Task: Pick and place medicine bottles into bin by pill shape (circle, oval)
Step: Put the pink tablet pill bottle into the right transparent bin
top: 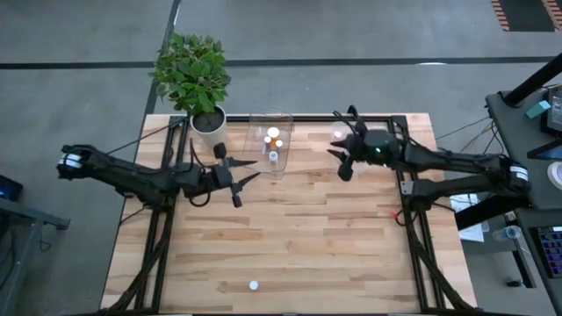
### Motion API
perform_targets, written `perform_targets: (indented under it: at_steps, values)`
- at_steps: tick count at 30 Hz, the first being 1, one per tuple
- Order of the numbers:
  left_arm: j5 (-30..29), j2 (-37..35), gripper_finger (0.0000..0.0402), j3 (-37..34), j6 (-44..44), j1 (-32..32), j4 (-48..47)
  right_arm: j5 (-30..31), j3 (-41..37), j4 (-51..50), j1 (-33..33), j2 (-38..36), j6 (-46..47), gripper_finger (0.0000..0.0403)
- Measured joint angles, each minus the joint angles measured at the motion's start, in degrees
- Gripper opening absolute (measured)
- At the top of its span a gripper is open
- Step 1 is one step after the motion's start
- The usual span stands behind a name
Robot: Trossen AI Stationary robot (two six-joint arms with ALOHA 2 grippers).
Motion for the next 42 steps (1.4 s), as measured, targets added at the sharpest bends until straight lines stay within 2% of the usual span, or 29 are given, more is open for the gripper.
perform_targets:
  at_steps: [8,13,18,20,22,28,31,34,37,42]
  values:
    - [0.4,5.9,0.0137,0.1,-12.8,-2.0,6.8,-0.8,-9.2,12.0,5.3,-8.7,-6.7,0.0079]
    - [0.4,10.1,0.0137,2.8,-18.3,-4.5,10.3,-8.2,-13.2,17.6,6.4,-13.5,-10.9,0.0063]
    - [0.4,15.5,0.0137,9.2,-22.8,-7.1,8.6,-15.3,-18.2,30.1,6.5,-16.8,-13.2,0.0055]
    - [0.5,17.7,0.0137,13.4,-24.8,-8.3,4.2,-15.6,-20.2,35.1,6.5,-17.7,-13.8,0.0053]
    - [0.6,19.4,0.0137,18.8,-28.8,-9.2,-4.2,-15.5,-21.5,38.0,6.4,-18.2,-14.9,0.0052]
    - [1.7,25.3,0.0137,39.7,-48.9,-10.4,-43.7,-15.1,-22.6,39.5,6.4,-18.5,-18.6,0.0052]
    - [6.1,29.5,0.0137,48.6,-61.7,-11.0,-58.3,-15.0,-22.6,39.2,6.4,-18.4,-19.0,0.0052]
    - [14.1,33.3,0.0137,54.3,-75.9,-12.8,-65.9,-15.0,-22.6,39.6,6.4,-18.5,-19.2,0.0052]
    - [20.9,37.0,0.0137,57.4,-85.5,-16.0,-68.5,-15.0,-22.6,39.6,6.4,-18.5,-20.0,0.0052]
    - [26.6,42.2,0.0136,60.3,-89.8,-22.9,-72.3,-15.0,-22.6,39.5,6.4,-18.5,-19.4,0.0052]
